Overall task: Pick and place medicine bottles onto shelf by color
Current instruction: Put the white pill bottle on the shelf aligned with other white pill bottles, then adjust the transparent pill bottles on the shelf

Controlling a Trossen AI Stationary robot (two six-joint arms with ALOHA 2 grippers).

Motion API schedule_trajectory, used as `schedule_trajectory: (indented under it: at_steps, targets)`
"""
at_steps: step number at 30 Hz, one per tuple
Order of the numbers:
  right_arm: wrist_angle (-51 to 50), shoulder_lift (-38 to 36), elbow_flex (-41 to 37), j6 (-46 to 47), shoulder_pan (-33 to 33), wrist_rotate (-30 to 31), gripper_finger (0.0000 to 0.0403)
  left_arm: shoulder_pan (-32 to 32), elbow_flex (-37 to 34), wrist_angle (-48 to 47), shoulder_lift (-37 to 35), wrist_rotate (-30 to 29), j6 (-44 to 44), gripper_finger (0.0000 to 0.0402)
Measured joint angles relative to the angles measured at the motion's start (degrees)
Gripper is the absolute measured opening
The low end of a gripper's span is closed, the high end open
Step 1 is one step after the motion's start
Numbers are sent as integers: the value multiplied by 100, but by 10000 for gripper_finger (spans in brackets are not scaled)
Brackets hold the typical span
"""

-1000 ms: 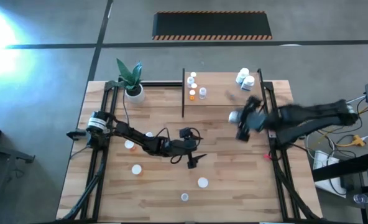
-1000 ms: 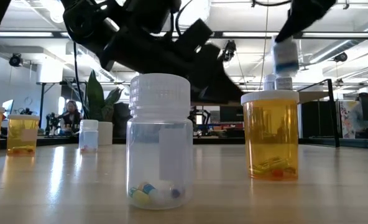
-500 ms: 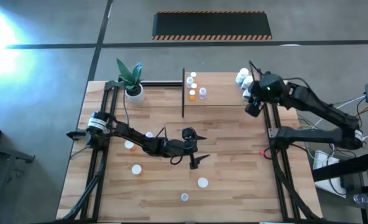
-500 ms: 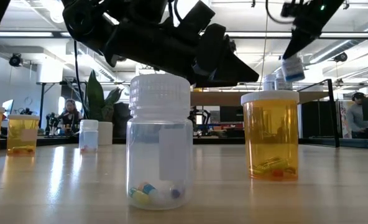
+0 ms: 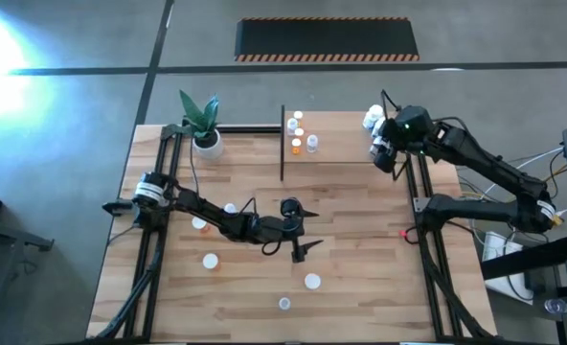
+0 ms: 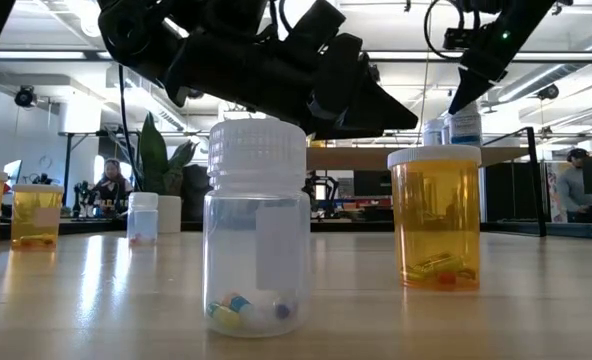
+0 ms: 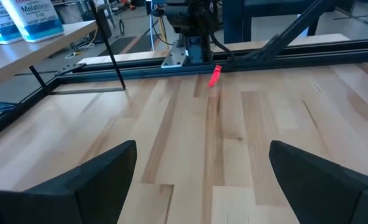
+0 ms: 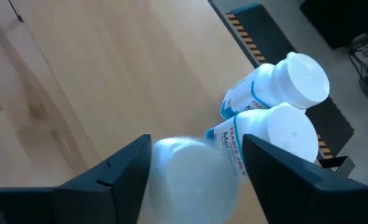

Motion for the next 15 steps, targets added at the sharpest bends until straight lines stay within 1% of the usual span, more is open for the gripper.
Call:
schedule_trajectory:
  at_steps: [2,4,10,12,13,15]
  targets:
    - [33,-11,4,-68,2,9,258,-10,3,1,0,0,0,350]
    - [29,-34,54,-141,2,79,265,-23,44,-1,0,2,2,350]
    - [-51,-156,405,-23,26,197,253,-56,83,-256,-231,1,1,350]
    - [-46,-250,502,236,109,155,245,-118,93,-691,-499,-61,2,350]
    - [-41,-312,514,434,179,67,241,-159,130,-1062,-677,-194,2,350]
    - [-25,-451,460,732,366,-337,232,-265,161,-1959,-1051,-617,-47,350]
